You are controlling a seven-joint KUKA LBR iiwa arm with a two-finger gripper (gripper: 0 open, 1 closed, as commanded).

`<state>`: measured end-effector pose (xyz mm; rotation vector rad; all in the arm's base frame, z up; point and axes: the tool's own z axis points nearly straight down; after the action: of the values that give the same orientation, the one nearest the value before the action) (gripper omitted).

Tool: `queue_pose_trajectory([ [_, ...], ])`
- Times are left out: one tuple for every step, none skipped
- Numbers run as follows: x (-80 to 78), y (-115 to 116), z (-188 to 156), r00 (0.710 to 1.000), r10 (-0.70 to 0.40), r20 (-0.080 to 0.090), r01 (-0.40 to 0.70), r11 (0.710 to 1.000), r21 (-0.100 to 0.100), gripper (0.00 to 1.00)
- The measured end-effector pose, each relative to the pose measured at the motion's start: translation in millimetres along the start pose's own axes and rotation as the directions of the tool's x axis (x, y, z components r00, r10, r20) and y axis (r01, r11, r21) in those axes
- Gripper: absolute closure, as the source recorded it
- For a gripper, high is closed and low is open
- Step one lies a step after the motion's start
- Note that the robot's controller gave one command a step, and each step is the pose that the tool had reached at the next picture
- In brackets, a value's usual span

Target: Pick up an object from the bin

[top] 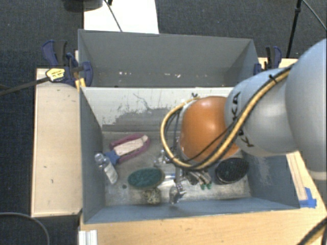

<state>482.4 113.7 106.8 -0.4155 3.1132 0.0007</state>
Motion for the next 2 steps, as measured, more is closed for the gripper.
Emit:
queue_pose_trajectory([
  [-8.8,-8.4,34.6,0.993,-0.118,0.008,0.118,0.993,0.001,0.00],
  [-10.7,-8.4,33.2,0.994,-0.113,0.006,0.113,0.994,0.000,0.00],
])
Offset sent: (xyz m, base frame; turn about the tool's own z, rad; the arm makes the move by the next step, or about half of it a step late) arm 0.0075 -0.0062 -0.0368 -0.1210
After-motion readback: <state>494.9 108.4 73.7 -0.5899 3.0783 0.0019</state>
